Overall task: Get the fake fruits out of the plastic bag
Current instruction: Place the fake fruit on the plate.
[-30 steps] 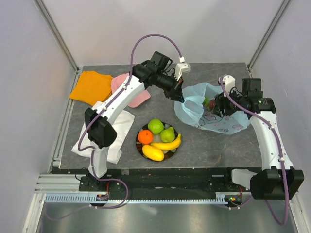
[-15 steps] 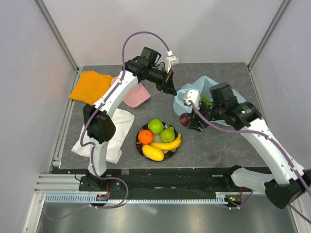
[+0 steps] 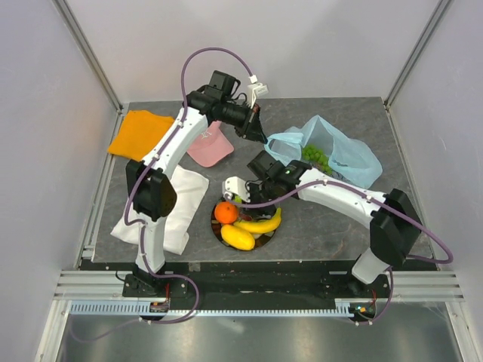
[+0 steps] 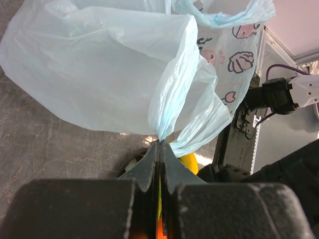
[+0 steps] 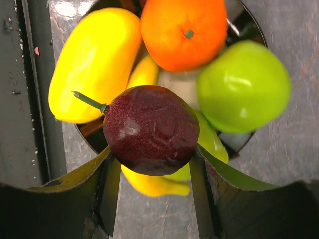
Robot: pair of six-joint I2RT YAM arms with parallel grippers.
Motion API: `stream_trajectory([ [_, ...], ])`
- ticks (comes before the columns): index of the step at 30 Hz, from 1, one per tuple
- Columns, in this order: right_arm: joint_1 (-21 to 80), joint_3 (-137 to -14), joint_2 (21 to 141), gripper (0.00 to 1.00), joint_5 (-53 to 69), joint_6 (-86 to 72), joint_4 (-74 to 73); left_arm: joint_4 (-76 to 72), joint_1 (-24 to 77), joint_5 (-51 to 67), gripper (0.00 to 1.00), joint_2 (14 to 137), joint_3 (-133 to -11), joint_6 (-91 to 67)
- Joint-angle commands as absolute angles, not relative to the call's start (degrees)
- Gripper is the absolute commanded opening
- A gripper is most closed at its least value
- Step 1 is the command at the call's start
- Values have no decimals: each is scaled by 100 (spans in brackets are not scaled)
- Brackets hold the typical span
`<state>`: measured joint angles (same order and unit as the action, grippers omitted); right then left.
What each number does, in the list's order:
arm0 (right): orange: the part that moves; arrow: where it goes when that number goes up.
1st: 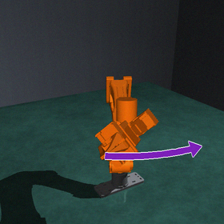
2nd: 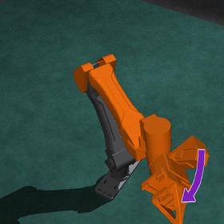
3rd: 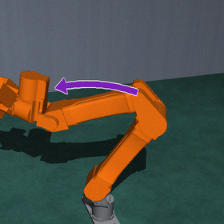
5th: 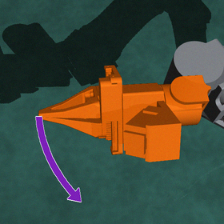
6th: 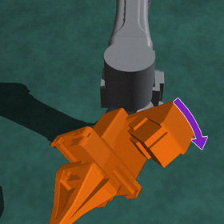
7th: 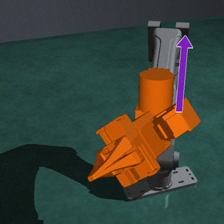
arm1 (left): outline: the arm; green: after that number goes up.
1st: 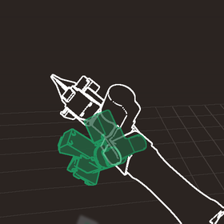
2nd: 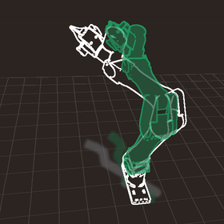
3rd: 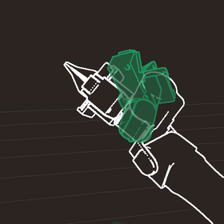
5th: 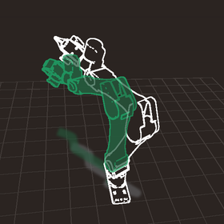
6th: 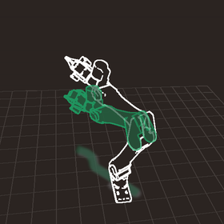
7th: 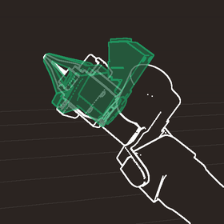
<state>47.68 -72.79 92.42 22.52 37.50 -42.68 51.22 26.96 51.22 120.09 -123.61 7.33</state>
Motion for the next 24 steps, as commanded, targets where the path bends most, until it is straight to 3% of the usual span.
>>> stream_trajectory([
  [1, 5159, -7471, 9307, 46, 2022, 4236, -3788, 4992, 2689, 5326, 2, 11496, -12138, 738],
  [7, 5265, -7620, 9606, 64, 2004, 4421, -3981, 5027, 2637, 5388, 2, 11373, -12041, 774],
  [9, 5265, -7699, 9633, 79, 1917, 4430, -4016, 5027, 2637, 5423, 2, 11399, -12050, 773],
  [10, 5265, -7717, 9633, 97, 1846, 4430, -4060, 5027, 2637, 5432, 2, 11417, -12067, 765],
  [17, 4853, -8286, 9107, 98, 1476, 3966, -4429, 5019, 2637, 5537, 2, 11479, -12199, 721],
  [22, 3387, -10760, 9474, 98, 2906, 2884, -5762, 5019, 2637, 5528, 2, 11513, -12252, 712],
  [24, 3095, -11213, 9562, 98, 2997, 2752, -5985, 5019, 2637, 5502, 2, 11522, -12234, 721],
])
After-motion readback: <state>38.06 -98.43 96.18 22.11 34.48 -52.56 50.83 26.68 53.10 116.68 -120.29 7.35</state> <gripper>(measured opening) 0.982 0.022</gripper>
